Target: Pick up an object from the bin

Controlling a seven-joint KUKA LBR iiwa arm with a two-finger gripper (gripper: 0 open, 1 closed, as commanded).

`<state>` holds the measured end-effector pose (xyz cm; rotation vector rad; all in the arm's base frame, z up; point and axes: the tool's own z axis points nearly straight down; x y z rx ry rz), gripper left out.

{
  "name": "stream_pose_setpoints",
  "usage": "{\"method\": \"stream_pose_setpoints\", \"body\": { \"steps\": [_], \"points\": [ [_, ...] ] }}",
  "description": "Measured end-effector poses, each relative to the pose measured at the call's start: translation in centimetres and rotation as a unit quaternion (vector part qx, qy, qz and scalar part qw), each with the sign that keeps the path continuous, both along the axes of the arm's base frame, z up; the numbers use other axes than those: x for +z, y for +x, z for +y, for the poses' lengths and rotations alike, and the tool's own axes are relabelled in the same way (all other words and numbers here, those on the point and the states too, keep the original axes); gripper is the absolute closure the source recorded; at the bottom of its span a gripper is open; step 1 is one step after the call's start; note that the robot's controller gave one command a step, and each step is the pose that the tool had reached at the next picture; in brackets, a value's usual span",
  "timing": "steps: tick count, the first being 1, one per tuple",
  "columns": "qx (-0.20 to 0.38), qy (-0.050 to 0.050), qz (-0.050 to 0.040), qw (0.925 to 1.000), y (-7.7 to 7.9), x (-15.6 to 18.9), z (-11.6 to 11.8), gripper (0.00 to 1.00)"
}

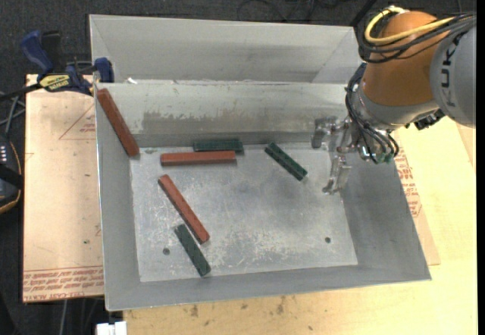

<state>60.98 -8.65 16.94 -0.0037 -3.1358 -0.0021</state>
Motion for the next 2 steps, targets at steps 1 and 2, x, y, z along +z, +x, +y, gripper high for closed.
{"method": "stream_pose_setpoints", "body": {
  "steps": [1,2],
  "points": [
    [0.001,0.0,-0.0038,1.0,0.2,0.5,0.0,0.0],
    [-0.006,-0.001,-0.0089,0.9999,2.8,-4.2,1.1,0.0]
  ]
}}
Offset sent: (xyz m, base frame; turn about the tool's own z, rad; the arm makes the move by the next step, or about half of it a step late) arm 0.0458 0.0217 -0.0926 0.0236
